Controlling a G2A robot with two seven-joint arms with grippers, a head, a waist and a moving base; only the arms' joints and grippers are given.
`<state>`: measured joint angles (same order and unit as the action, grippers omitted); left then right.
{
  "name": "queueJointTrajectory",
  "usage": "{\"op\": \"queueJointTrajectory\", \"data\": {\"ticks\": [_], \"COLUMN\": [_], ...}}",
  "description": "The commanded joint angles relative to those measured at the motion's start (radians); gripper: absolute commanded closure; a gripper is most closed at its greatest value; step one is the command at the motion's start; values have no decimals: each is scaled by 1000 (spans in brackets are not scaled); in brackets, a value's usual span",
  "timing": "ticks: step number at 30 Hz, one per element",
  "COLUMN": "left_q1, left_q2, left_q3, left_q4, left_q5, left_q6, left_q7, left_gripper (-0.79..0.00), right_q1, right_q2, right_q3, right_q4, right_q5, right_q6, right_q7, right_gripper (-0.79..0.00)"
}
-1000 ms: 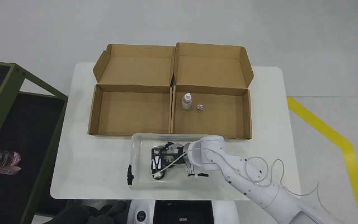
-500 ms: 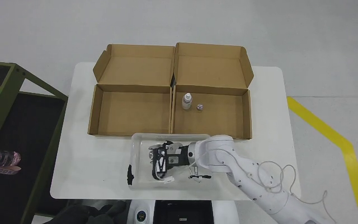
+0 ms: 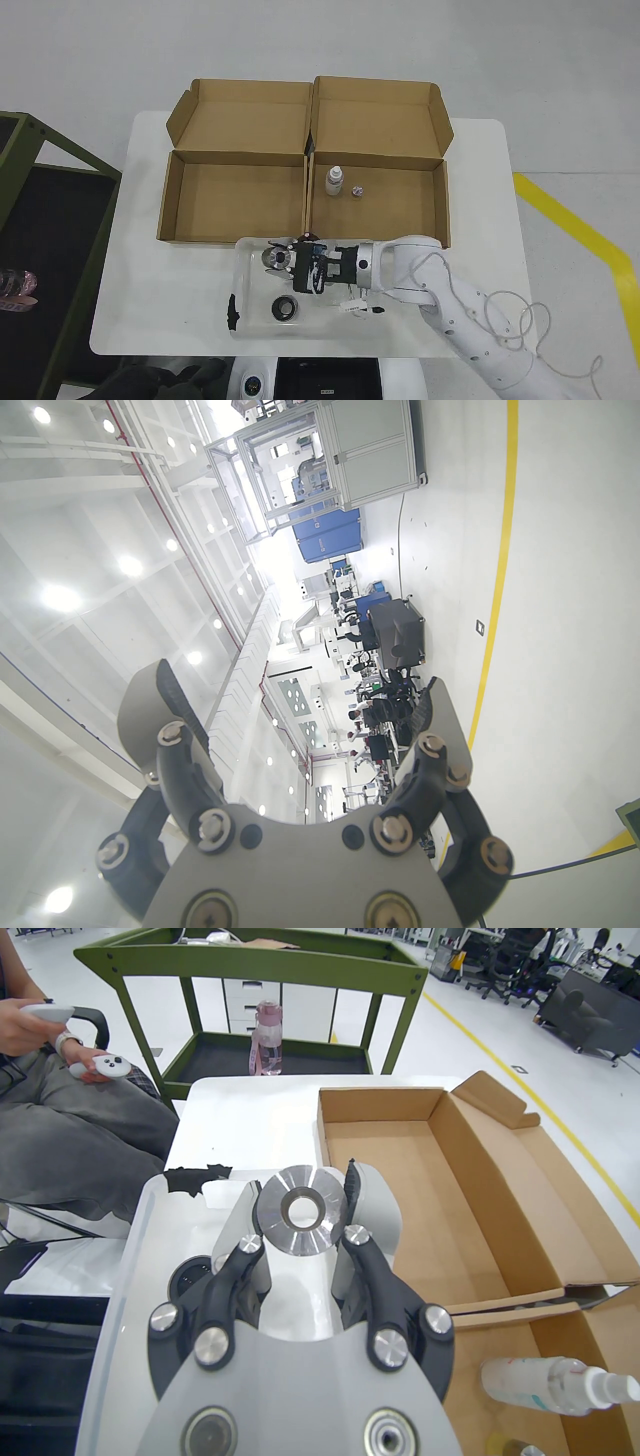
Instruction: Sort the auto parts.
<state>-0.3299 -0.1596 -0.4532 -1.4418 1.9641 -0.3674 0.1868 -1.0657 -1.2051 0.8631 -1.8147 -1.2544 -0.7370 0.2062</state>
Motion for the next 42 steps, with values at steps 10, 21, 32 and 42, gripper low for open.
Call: {"op": "queueJointTrajectory", "data": {"ticks": [10,21,32,42], "left_q1": [0,0,0,0], "left_q2": [0,0,0,0], "left_q3": [0,0,0,0], "left_q4": [0,0,0,0], "left_q5": [0,0,0,0], "left_q6": [0,0,0,0], "left_q7": [0,0,0,0], "left_gripper": [-785,-785,-785,-785], "right_q1": [13,43,80,130], "right_q2": [-5,-18,-36,-54], "right_q3": [46,50,34,7], "right_q4": [26,61,105,148], "right_q5": [58,131,148,142], "right_q6": [54,103,158,206], "right_q7": [-92,-99,-94,-39], "right_gripper": [0,0,0,0]}}
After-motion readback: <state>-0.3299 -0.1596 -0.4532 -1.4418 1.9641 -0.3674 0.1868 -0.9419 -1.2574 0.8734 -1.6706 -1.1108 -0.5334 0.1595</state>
